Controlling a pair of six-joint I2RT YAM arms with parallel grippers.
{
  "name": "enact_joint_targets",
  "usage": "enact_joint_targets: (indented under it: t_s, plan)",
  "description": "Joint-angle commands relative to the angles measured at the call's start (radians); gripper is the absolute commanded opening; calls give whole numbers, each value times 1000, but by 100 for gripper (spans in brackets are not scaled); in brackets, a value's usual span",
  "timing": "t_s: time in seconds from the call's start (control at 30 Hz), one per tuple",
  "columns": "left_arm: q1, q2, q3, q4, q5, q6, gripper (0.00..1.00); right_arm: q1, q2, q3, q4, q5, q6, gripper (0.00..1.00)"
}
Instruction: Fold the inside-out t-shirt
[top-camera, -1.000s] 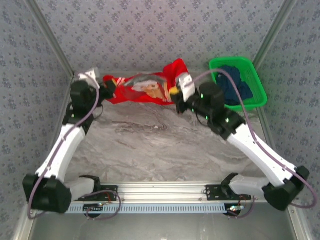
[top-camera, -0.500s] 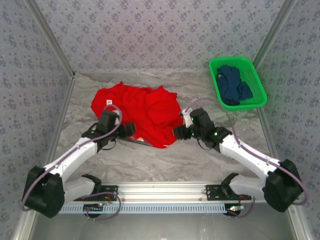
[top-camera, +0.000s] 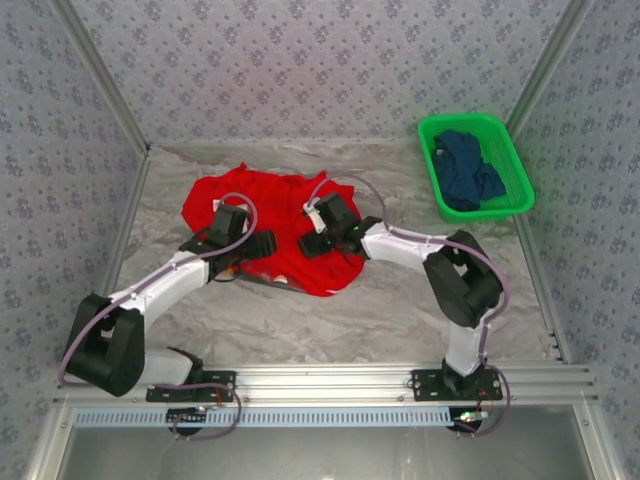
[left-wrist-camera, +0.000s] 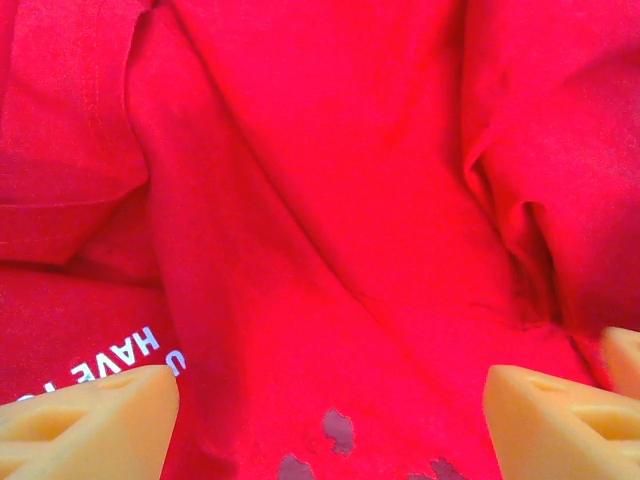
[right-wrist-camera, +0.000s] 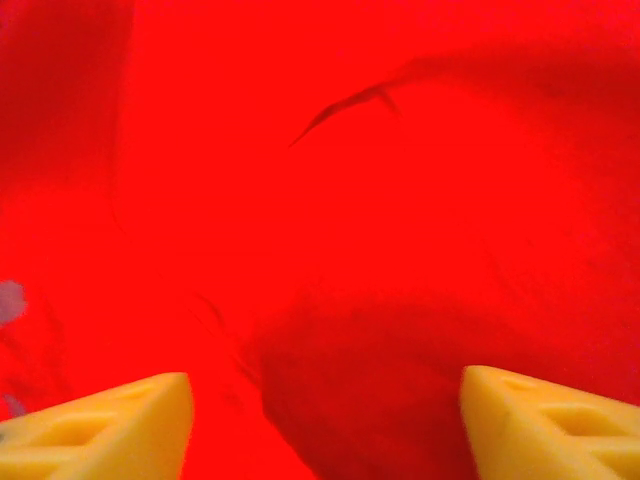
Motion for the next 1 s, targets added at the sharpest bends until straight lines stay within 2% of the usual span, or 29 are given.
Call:
enact_joint_targets:
  t_s: [0.0, 0.13, 0.17, 0.3, 0.43, 0.6, 0.73, 0.87, 0.97]
  plan:
    - [-15, -21, -37, 41, 72, -11, 80, -29, 40, 66, -51, 92, -75, 52]
    - [-68, 20, -42, 140, 109, -23, 80, -91, 4, 106, -102, 11, -64, 5]
    - [-81, 38, -33, 155, 116, -25, 80, -108, -27, 97, -113, -34, -43, 0]
    - [-146, 137, 32, 197, 137, -41, 80, -237, -231, -51, -25, -284, 109, 0]
    - [-221, 270, 132, 153, 129, -42, 80, -327, -385, -180, 24, -399, 244, 0]
    - [-289, 401, 223, 161, 135, -25, 79, -397, -471, -282, 74, -470, 351, 0]
    - [-293, 493, 284, 205, 186, -34, 71, -410, -507, -318, 49, -478, 363, 0]
    - [-309, 514, 317, 217, 206, -27, 70, -417, -527, -324, -4, -459, 343, 0]
    - [-331, 486, 314, 196, 144, 9, 74, -418, -523, -327, -17, -455, 330, 0]
